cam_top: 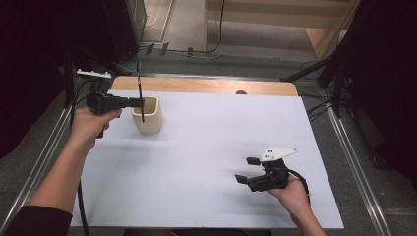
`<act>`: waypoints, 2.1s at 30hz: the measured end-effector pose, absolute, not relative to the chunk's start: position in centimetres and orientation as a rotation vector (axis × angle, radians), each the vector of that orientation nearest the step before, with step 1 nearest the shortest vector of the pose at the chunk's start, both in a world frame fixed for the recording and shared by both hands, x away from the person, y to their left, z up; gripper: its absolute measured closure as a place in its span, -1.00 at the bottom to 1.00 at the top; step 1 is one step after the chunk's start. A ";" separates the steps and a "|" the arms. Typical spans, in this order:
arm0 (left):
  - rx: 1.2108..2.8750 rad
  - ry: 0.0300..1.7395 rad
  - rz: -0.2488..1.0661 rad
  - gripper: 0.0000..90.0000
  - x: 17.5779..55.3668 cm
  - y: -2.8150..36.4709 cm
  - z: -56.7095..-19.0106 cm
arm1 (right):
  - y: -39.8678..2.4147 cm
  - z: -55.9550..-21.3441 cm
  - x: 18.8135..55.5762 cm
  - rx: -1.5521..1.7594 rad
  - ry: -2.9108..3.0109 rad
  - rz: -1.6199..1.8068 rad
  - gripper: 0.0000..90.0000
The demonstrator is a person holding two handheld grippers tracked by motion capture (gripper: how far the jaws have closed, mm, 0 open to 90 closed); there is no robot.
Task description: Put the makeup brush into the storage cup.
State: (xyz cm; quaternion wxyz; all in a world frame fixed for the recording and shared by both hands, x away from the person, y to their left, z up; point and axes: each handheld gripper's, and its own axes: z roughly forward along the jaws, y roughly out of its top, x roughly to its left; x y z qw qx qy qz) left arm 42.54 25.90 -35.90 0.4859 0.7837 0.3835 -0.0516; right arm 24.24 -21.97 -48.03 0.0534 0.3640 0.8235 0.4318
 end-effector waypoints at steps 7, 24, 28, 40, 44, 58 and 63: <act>1.909 0.959 -0.080 0.89 43.6 25.1 -35.3 | -22.0 -48.0 24.3 1.097 2.506 1.312 -0.52; 1.892 1.008 0.124 0.89 44.8 24.5 -34.9 | -21.9 -48.0 24.2 1.096 2.504 1.318 -0.52; 1.867 1.008 0.171 0.89 44.7 24.4 -35.1 | -21.9 -48.0 24.2 1.098 2.507 1.316 -0.52; 1.856 1.033 0.227 0.89 44.7 24.2 -36.7 | -21.9 -48.0 24.2 1.097 2.505 1.320 -0.52; 1.851 1.040 0.227 0.89 44.7 24.3 -37.3 | -21.9 -48.0 24.2 1.097 2.505 1.315 -0.52; 1.870 1.061 0.222 0.88 44.3 24.3 -39.3 | -21.8 -48.0 24.2 1.089 2.505 1.317 -0.52; 1.877 1.065 0.210 0.88 44.2 24.3 -39.9 | -21.8 -48.0 24.2 1.090 2.505 1.316 -0.52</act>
